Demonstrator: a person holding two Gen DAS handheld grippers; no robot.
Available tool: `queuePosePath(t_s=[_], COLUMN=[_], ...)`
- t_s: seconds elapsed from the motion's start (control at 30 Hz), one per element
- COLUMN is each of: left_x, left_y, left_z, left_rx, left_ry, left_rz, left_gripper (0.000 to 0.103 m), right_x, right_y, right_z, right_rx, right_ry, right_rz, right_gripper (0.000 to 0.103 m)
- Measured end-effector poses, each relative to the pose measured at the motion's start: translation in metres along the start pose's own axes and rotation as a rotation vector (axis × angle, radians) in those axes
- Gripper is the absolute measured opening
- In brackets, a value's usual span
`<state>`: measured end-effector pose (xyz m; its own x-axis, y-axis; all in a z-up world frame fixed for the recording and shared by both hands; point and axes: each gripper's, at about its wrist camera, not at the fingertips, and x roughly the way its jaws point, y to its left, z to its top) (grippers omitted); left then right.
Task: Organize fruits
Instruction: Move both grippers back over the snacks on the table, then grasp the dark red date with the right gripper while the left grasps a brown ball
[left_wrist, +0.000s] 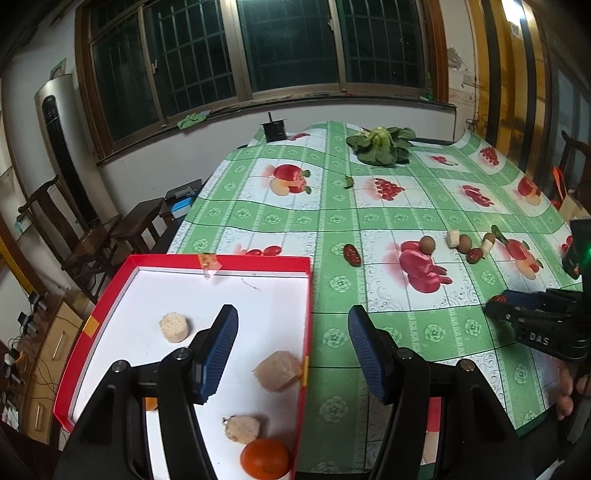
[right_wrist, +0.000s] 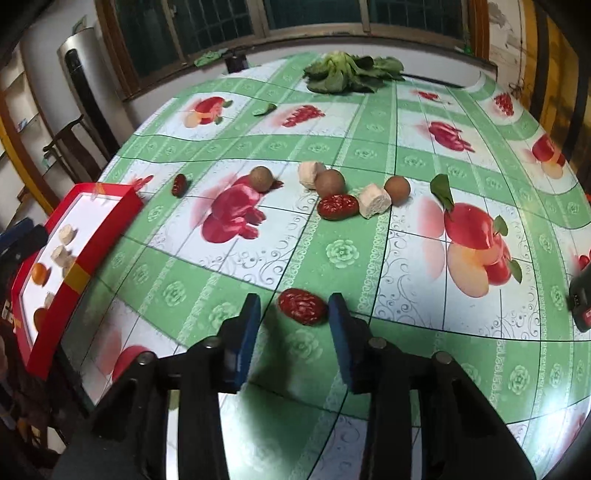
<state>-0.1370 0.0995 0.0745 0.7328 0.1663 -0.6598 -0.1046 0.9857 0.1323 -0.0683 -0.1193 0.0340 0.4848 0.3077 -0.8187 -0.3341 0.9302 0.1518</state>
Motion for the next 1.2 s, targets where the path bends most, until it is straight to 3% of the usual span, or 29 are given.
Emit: queuePosePath(t_s=[0.03, 0.23, 0.43, 0.57, 0.67, 0.97, 1.0, 1.07, 1.1, 1.2], left_x=[0.001, 0.018, 0.055, 0.091, 0.108, 0.139, 0.141, 0.145, 0.149, 0.151], left_y=[-0.002, -0.026, -0.072, -0.095, -0.112, -0.136, -0.136, -0.139, -0.14, -0.14], left_z=[0.001, 0.022, 0.048, 0.059, 0.063, 0.071, 0.072, 0.071, 0.069, 0.068], left_rx=[0.004, 0.066, 0.158, 0.141, 0.142, 0.129, 0.129, 0.124, 0.122, 0.123], left_ry=[0.004, 0.049, 0.085, 0.167, 0.179, 0.208, 0.21, 0.217, 0.23, 0.208], left_rz=[-0.007, -0.082, -0.127, -0.193, -0.2, -0.229, -0.231, -0.247, -0.258, -0.272], left_gripper=[0.062, 0.062, 0.062, 0.062, 0.062, 0.061, 0.06, 0.036, 0.03, 0.021], right_x=[0.002, 0.003, -0.01, -0.023, -0.03, -0.043, -0.042, -0.042, -0.042, -0.043], right_y=[0.001, 0.005, -0.041, -0.068, -0.082, -0.093, -0.093, -0.093, -0.093, -0.093], right_z=[0.002, 0.004, 0.013, 0.012, 0.013, 0.013, 0.013, 0.013, 0.014, 0.014], right_rx=[-0.012, -0.065, 0.14, 0.26, 0.338, 0.401, 0.399, 0.396, 0.395, 0.393], right_ry=[0.003, 0.009, -0.091, -0.174, -0.217, -0.28, -0.276, -0.272, -0.274, -0.28], right_rz=[-0.021, -0.074, 0.039, 0.131, 0.179, 0.214, 0.217, 0.221, 0.224, 0.225], right_gripper=[0.031, 0.03, 0.03, 0.03, 0.03, 0.03, 0.03, 0.03, 0.03, 0.03])
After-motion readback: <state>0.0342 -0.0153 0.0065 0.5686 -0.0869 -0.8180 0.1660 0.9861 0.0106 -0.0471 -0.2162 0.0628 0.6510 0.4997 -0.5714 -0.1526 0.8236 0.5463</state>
